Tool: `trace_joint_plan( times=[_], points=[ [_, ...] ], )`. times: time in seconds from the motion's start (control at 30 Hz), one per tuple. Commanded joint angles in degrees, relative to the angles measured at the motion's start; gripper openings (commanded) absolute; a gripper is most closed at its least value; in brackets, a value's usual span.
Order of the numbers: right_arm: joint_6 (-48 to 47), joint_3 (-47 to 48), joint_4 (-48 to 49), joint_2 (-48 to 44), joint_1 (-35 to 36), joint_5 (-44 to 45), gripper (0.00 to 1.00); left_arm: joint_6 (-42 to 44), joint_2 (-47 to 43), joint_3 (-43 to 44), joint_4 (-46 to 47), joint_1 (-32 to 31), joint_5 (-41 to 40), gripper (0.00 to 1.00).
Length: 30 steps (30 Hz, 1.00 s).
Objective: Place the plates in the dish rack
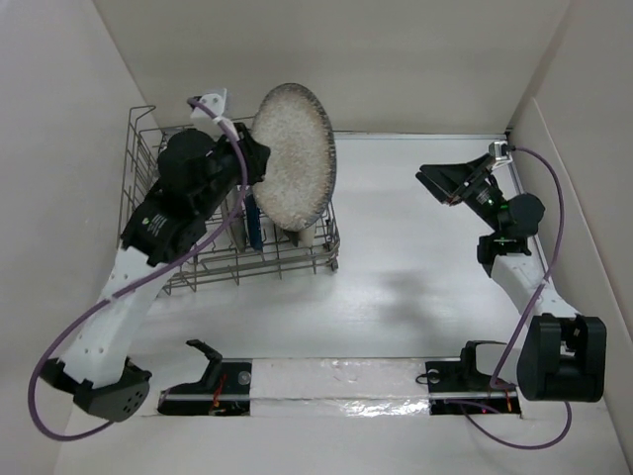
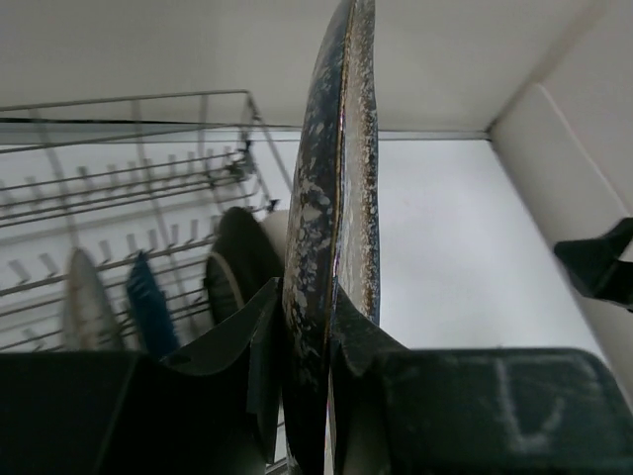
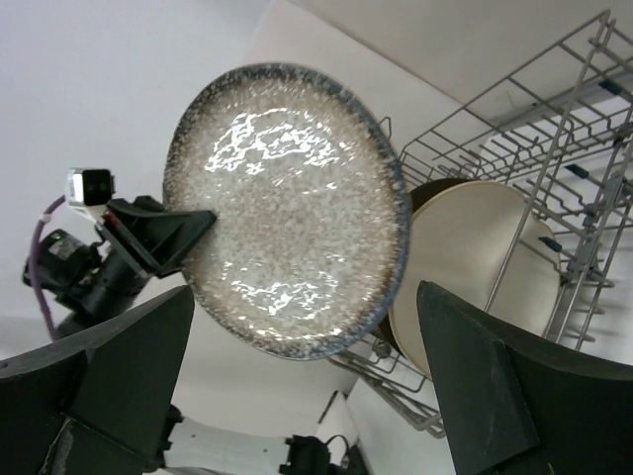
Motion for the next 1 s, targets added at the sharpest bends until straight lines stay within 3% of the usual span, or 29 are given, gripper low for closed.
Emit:
trace_joint_plan(
  times=[0.0, 0.17, 0.33, 0.4, 0.67, 0.8, 0.97],
  points=[
    [-5.47, -1.35, -2.2, -1.79, 1.03, 0.67, 0.99, 1.56, -7.96, 8.76, 8.97, 0.26, -11.56, 0.0],
    [-8.02, -3.21, -3.1, -1.97, 2.25, 1.2, 0.99, 5.08, -10.17, 12.53, 3.96, 0.26, -21.52, 0.0],
    [-10.21, -3.12, -4.93, -3.2, 3.49, 2.08, 0.99, 9.64, -5.07, 27.97, -5.77, 0.26, -28.98, 0.0],
    [-12.41, -3.21, -7.91, -4.08, 3.49, 3.12, 0.99, 12.28, -4.01, 29.51, -7.12, 0.26, -34.67, 0.0],
    [-16.71, -2.33, -13.19, -6.54, 3.49, 4.8, 0.99, 21.14, -4.97, 20.65, -9.76, 0.26, -42.62, 0.0],
    [-17.34, -1.19, -14.08, -6.11, 4.11, 3.23, 0.99, 23.53, -6.47, 15.37, -9.32, 0.26, -41.22, 0.0],
    [-18.48, -0.4, -15.04, -6.45, 4.63, 2.52, 0.99, 26.0, -10.76, 2.37, -5.37, 0.26, -37.27, 0.0]
  ],
)
